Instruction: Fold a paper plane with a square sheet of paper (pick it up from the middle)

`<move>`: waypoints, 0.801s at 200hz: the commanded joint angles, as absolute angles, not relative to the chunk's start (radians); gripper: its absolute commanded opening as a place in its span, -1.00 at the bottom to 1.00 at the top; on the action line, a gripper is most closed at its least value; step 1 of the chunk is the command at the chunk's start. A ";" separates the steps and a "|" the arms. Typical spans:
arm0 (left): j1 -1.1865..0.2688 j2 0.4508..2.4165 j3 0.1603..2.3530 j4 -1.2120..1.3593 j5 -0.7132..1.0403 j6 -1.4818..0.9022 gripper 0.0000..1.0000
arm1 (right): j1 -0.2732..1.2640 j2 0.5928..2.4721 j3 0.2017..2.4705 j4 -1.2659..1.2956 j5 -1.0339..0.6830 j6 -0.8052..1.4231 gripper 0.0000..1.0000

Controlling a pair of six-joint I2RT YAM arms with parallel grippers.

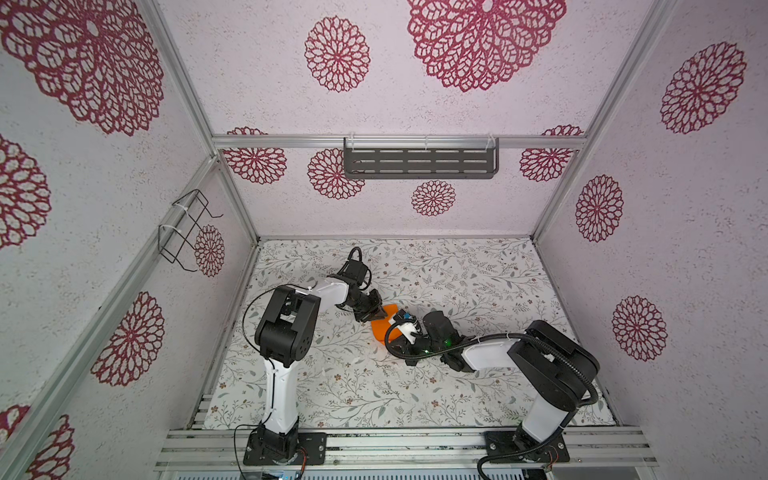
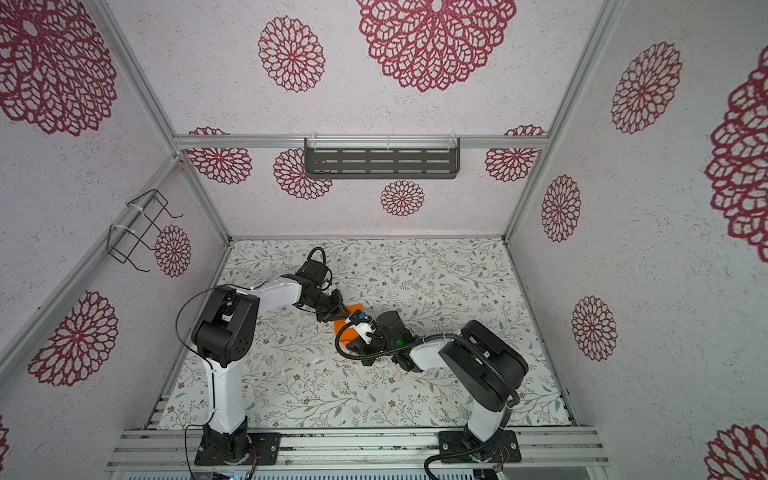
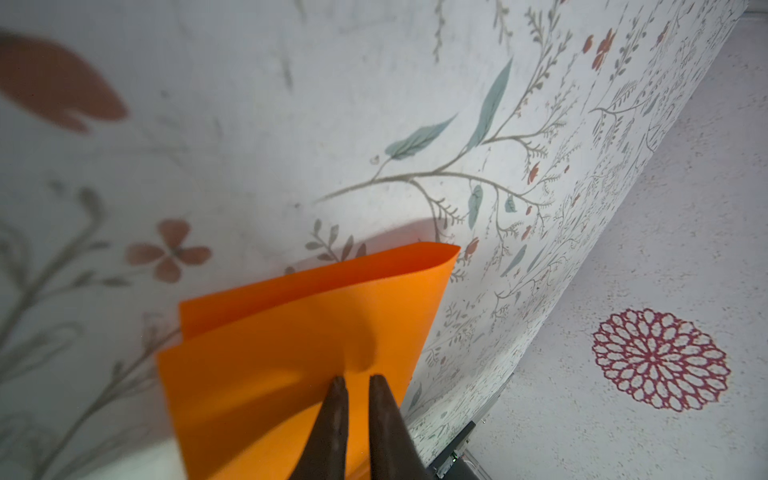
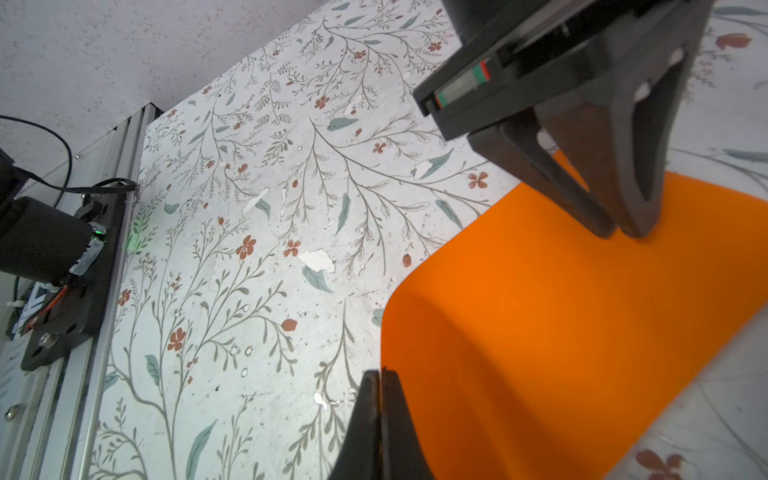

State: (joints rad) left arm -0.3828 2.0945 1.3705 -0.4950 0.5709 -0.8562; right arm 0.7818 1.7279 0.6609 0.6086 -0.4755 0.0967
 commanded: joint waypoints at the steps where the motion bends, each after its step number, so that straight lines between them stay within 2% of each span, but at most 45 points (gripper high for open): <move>1: -0.393 2.121 1.387 -0.550 0.545 -0.810 -0.75 | 0.762 1.737 0.681 0.607 -0.464 0.128 -1.00; 69: -0.398 2.128 1.370 -0.590 0.511 -0.769 -0.86 | 0.730 1.782 0.747 0.487 -0.376 0.157 -1.00; 160: -0.402 2.148 1.396 -0.613 0.510 -0.744 -0.89 | 0.717 1.809 0.794 0.419 -0.319 0.158 -1.00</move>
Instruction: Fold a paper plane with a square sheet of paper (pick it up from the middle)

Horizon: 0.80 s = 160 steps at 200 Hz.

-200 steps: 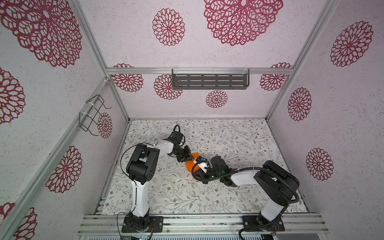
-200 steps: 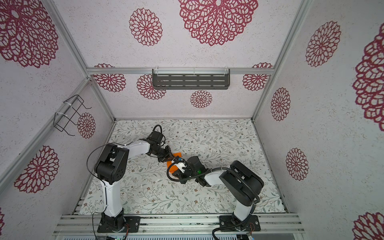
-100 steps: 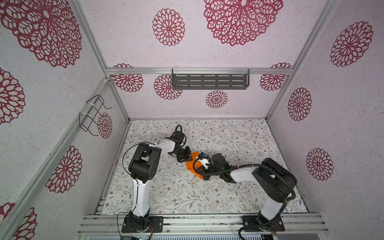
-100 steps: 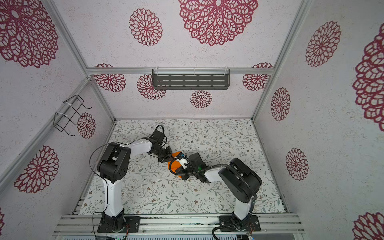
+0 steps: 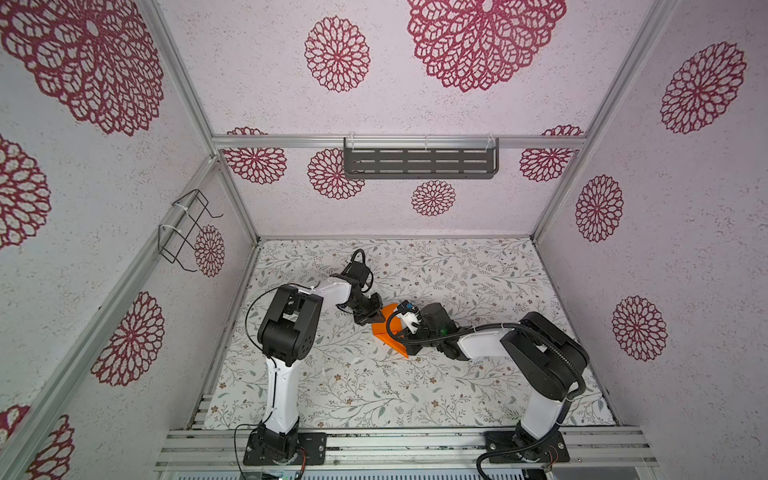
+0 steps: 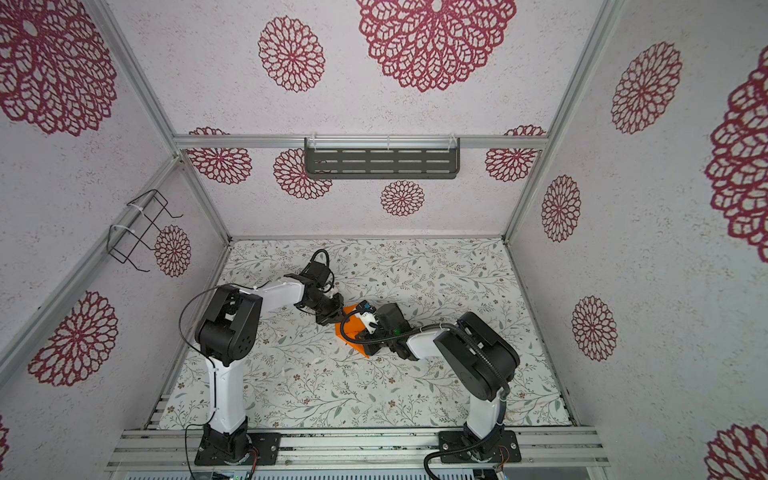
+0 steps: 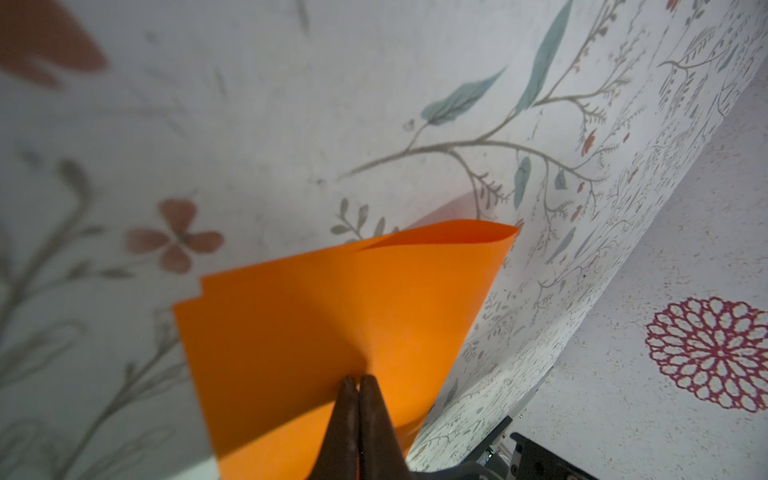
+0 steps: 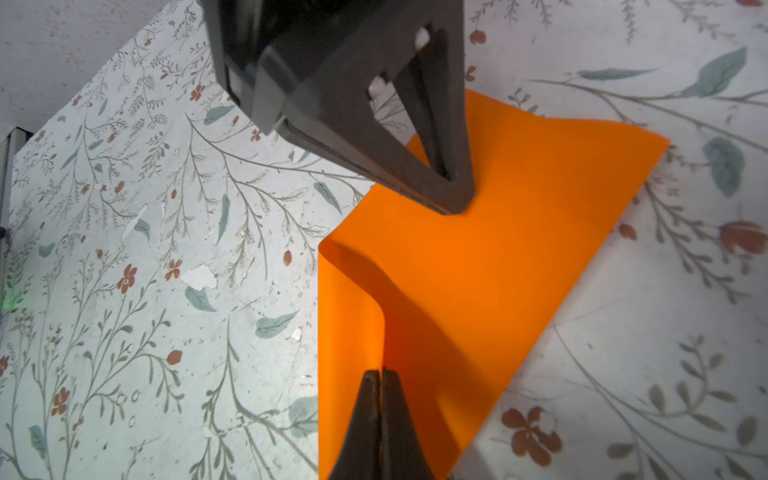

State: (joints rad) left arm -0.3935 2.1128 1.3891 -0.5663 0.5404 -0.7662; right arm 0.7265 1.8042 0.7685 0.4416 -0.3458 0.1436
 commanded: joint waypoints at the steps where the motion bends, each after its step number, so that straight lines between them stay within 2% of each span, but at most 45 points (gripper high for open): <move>1: -0.401 2.149 1.396 -0.613 0.510 -0.744 -0.89 | 0.716 1.810 0.794 0.418 -0.319 0.158 -1.00; 160: -0.405 2.153 1.400 -0.621 0.502 -0.743 -0.90 | 0.703 1.828 0.826 0.363 -0.293 0.182 -1.00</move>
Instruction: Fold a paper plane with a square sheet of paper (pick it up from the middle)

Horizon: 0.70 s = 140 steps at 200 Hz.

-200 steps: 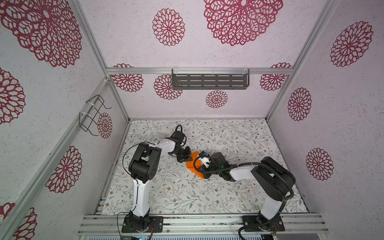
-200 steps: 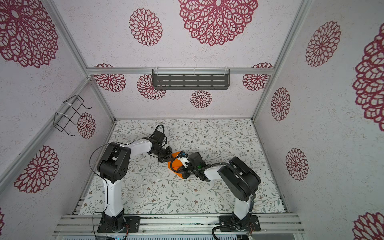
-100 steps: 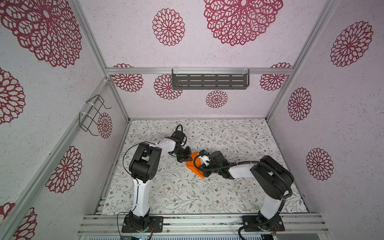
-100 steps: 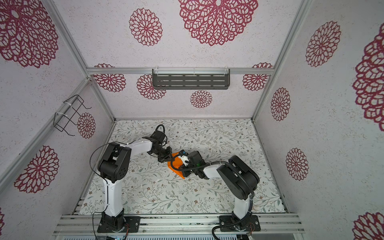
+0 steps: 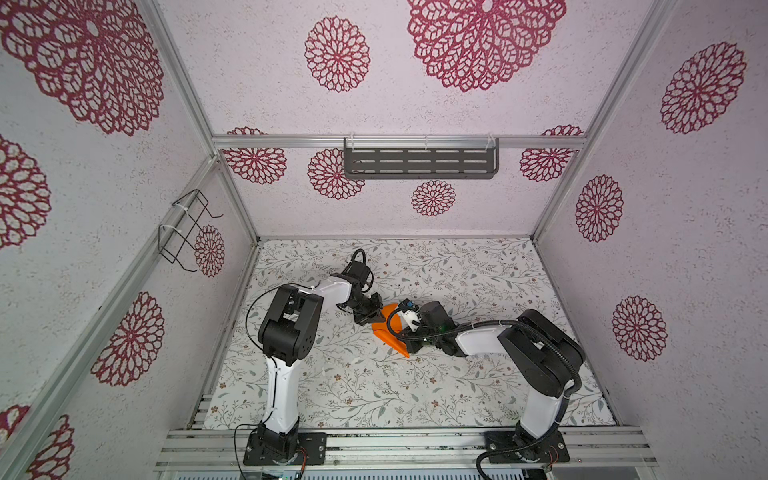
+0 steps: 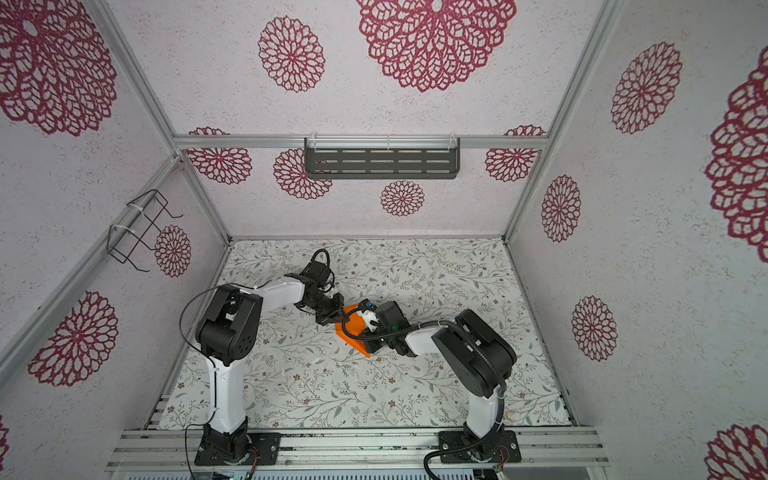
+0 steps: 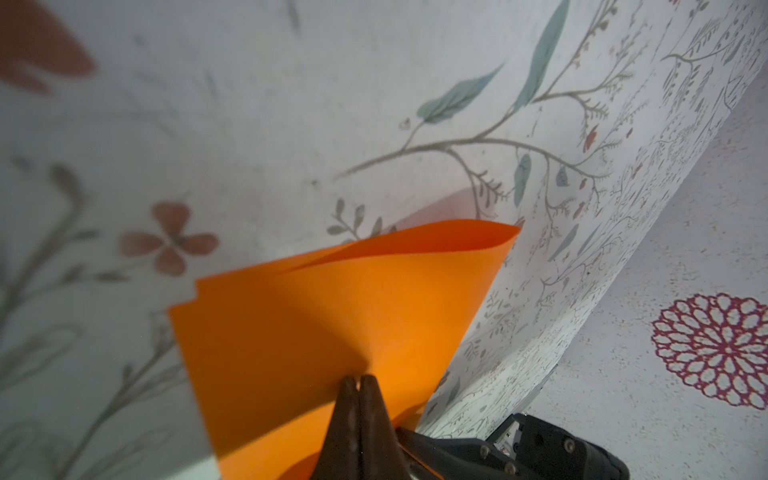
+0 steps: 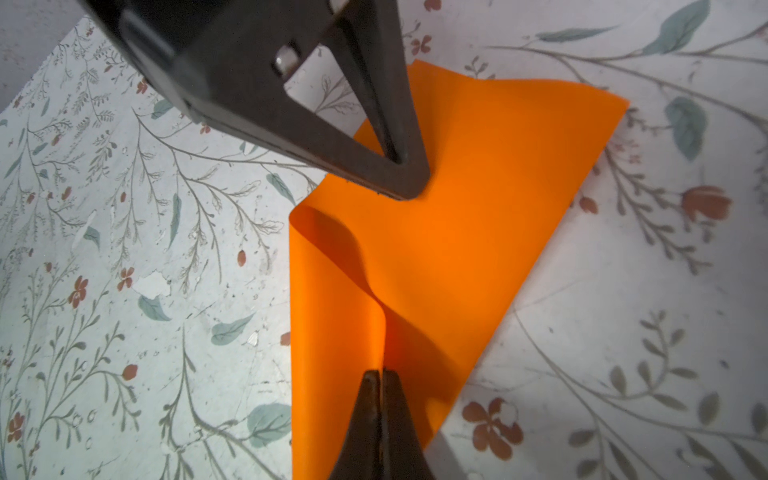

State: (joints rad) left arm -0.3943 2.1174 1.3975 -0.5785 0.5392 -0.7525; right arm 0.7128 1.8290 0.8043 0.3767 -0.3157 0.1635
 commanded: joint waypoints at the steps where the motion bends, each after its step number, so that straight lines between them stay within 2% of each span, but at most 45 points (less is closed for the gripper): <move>1: -0.405 2.153 1.399 -0.621 0.502 -0.743 -0.90 | 0.703 1.828 0.826 0.362 -0.292 0.183 -1.00; 140: -0.406 2.157 1.415 -0.638 0.491 -0.736 -0.91 | 0.696 1.828 0.839 0.315 -0.266 0.193 -1.00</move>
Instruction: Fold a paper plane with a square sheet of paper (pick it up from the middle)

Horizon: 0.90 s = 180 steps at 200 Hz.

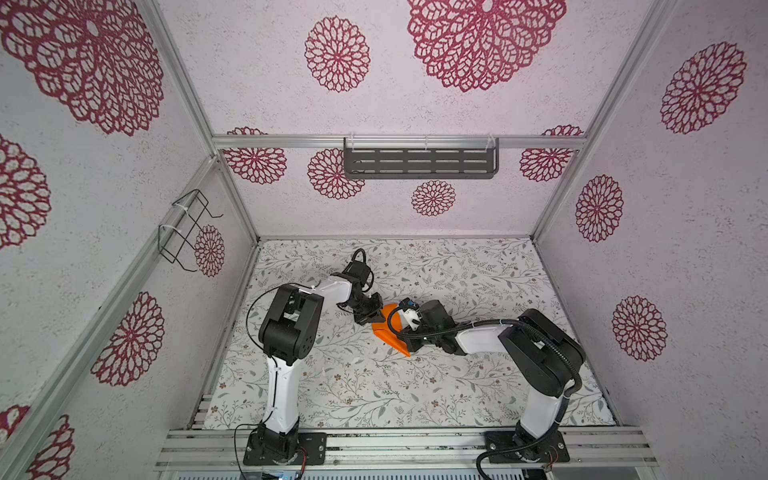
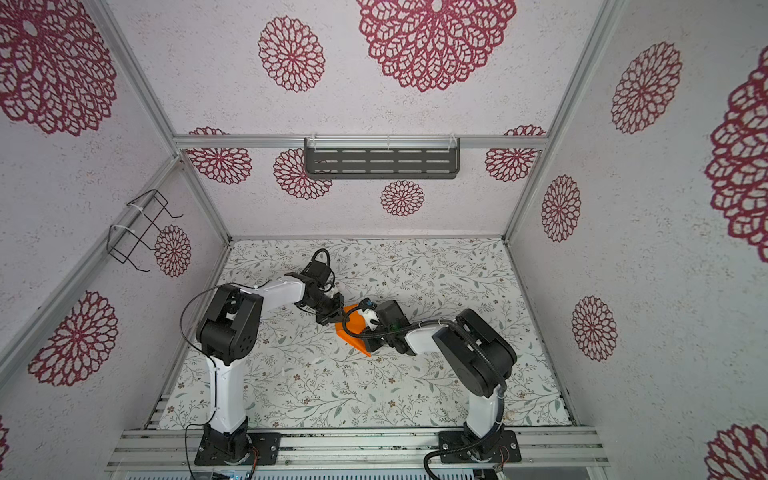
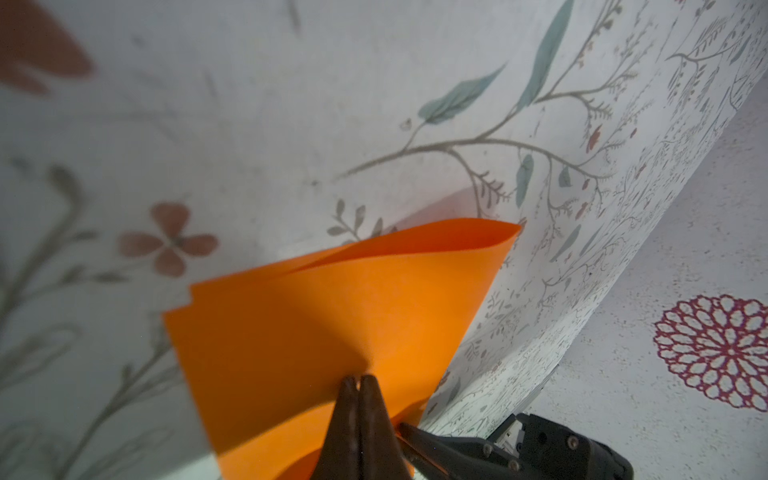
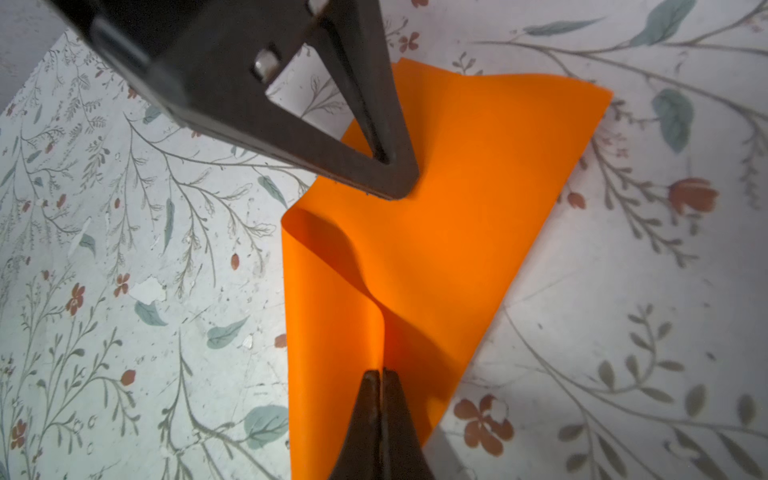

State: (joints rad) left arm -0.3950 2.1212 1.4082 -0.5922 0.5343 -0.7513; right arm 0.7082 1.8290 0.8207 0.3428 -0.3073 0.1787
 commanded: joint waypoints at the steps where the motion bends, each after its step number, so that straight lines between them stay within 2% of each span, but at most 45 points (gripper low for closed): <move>1: -0.406 2.157 1.416 -0.639 0.491 -0.736 -0.91 | 0.696 1.828 0.840 0.315 -0.267 0.193 -1.00; 151: -0.405 2.165 1.425 -0.648 0.484 -0.732 -0.95 | 0.689 1.825 0.855 0.311 -0.304 0.204 -1.00; 180: -0.406 2.128 1.437 -0.615 0.515 -0.747 -0.85 | 0.689 1.839 0.854 0.298 -0.319 0.205 -1.00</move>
State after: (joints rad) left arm -0.3969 2.1284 1.4246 -0.6109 0.5232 -0.7483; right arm 0.6937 1.8290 0.8284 0.3271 -0.3103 0.1864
